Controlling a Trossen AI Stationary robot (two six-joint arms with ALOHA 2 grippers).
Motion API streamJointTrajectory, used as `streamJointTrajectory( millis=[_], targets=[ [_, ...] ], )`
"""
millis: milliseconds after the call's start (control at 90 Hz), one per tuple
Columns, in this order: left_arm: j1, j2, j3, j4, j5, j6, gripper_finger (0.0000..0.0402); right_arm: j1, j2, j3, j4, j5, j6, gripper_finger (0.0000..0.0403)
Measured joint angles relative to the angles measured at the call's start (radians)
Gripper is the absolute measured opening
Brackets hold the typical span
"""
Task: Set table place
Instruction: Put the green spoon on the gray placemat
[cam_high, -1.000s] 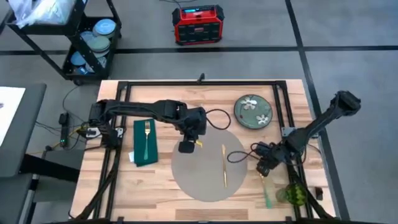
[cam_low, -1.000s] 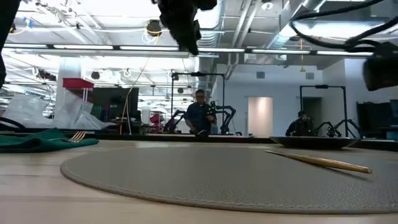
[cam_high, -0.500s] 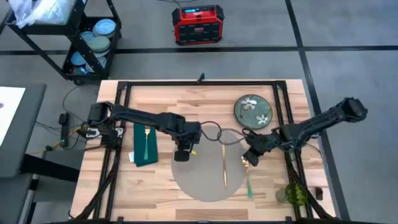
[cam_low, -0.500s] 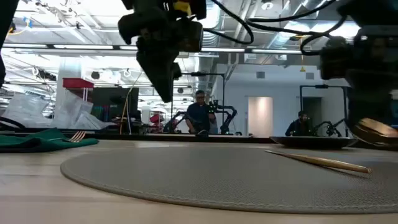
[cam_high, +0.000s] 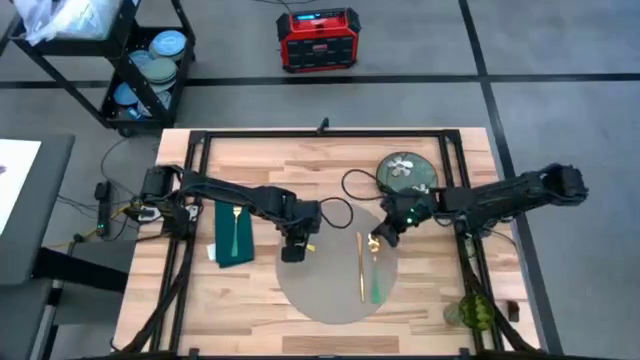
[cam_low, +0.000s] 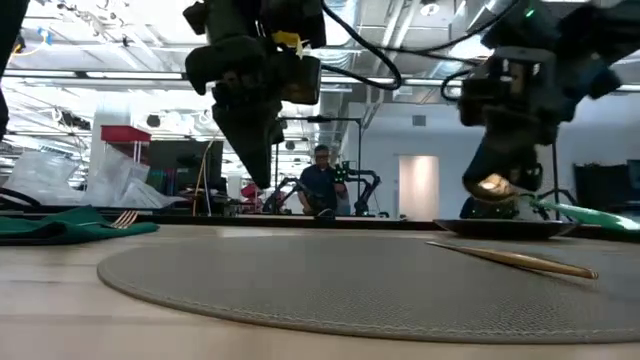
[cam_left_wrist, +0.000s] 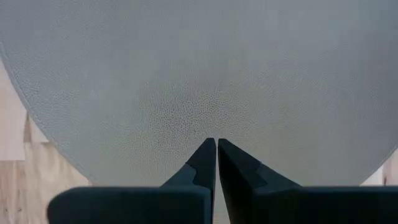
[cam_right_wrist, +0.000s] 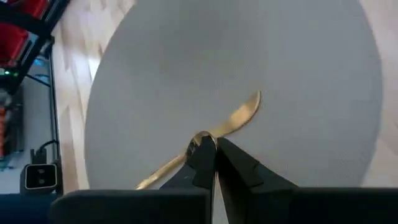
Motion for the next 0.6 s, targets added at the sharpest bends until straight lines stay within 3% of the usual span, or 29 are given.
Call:
streamJointTrajectory(
  millis=[244, 600],
  targets=[
    [0.0, 0.0, 0.0, -0.001, 0.0, 0.001, 0.0, -0.016, 0.128, 0.0, 0.081, -0.06, -0.033, 0.0],
    [0.0, 0.0, 0.0, 0.022, 0.0, 0.011, 0.0, -0.048, 0.198, 0.0, 0.118, -0.06, -0.07, 0.0]
  ],
)
